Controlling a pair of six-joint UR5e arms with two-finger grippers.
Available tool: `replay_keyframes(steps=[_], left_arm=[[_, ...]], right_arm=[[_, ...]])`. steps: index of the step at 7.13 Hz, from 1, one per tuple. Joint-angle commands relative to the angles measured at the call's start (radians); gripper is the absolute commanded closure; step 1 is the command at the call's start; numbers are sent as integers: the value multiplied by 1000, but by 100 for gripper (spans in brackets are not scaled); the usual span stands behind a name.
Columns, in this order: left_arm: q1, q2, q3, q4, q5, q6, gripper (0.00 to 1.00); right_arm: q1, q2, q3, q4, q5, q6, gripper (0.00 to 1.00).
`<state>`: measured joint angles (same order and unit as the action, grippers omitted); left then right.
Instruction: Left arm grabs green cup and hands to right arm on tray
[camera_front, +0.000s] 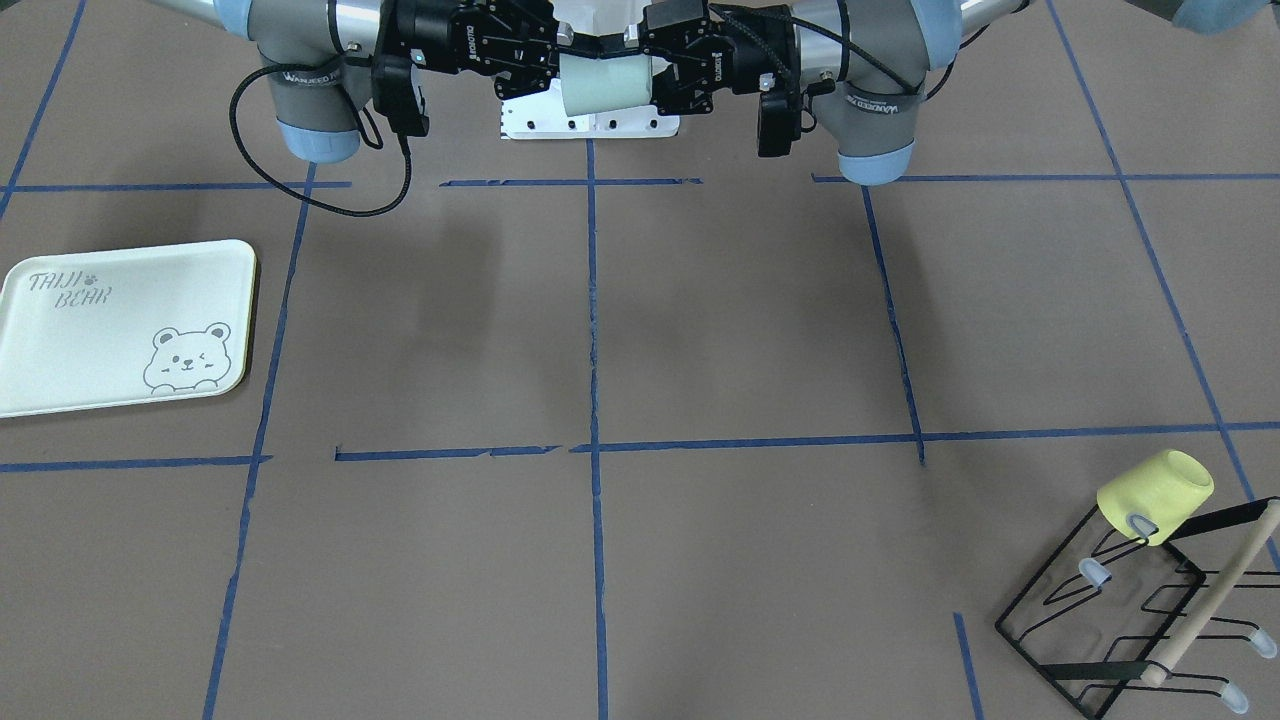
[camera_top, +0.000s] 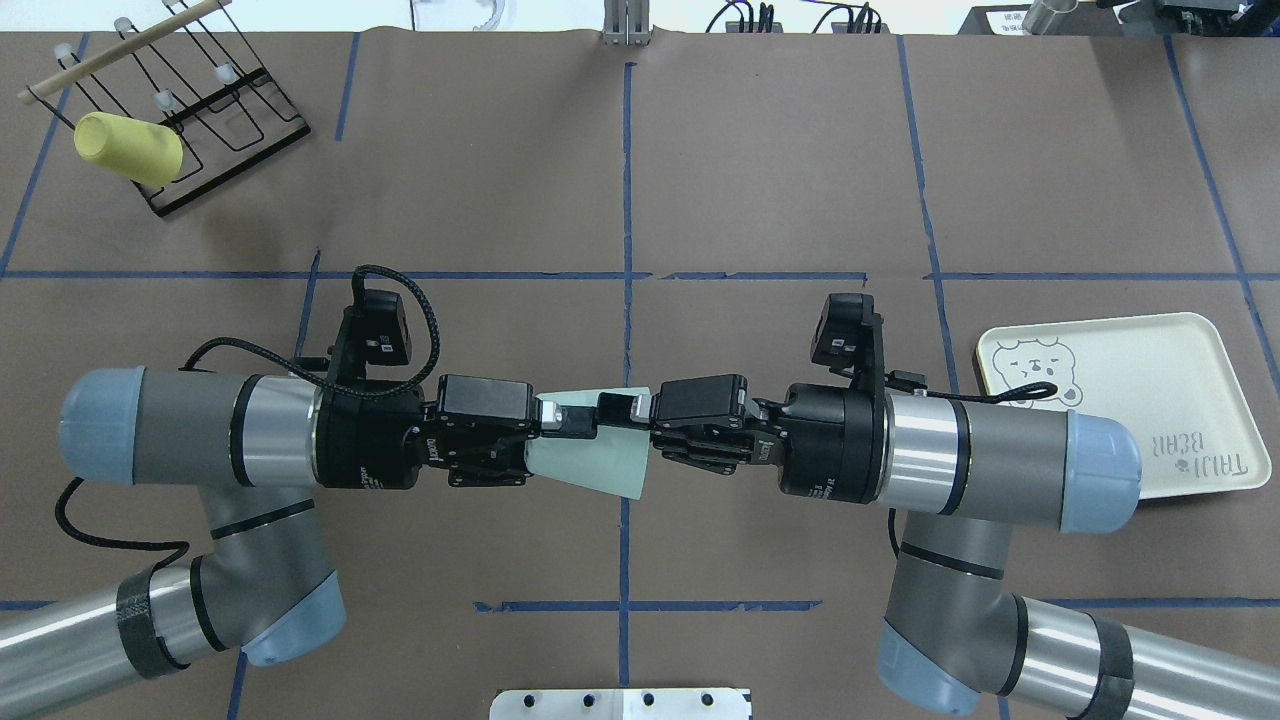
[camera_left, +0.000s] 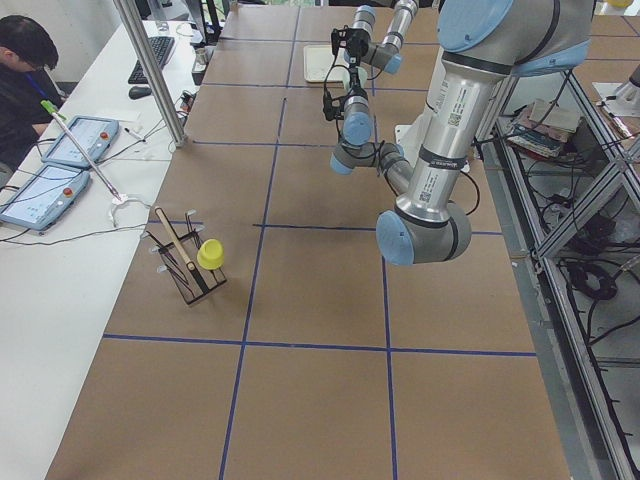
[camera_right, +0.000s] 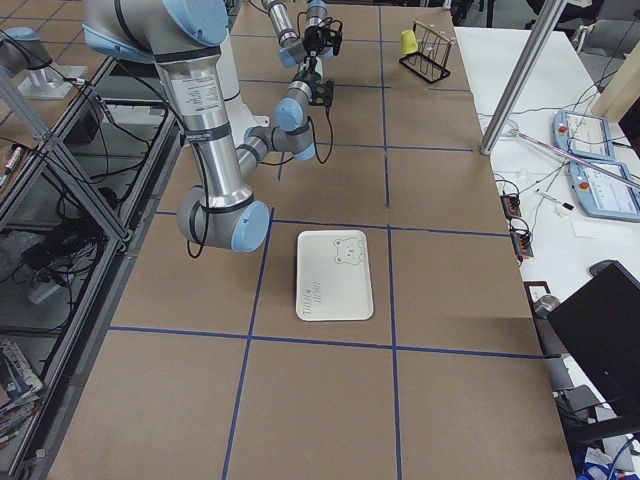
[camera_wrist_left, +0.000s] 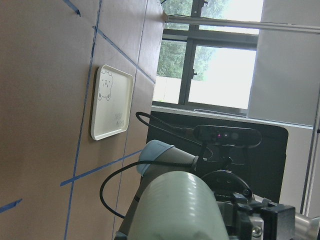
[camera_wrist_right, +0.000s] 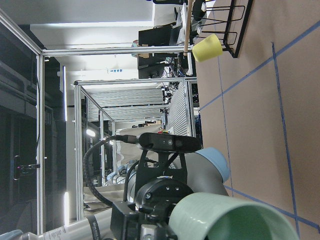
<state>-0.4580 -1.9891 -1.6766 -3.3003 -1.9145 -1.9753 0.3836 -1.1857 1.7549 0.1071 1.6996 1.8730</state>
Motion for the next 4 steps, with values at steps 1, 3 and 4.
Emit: replay_keyframes(steps=[1, 3, 4], left_arm=[[-1, 1, 0, -1, 0, -4, 60], [-7, -4, -2, -1, 0, -72, 0], [-8, -7, 0, -1, 2, -73, 0]], right_arm=[[1, -3, 0, 9, 2, -3, 100], [5, -8, 0, 13, 3, -23, 100], [5, -8, 0, 13, 3, -23, 100]])
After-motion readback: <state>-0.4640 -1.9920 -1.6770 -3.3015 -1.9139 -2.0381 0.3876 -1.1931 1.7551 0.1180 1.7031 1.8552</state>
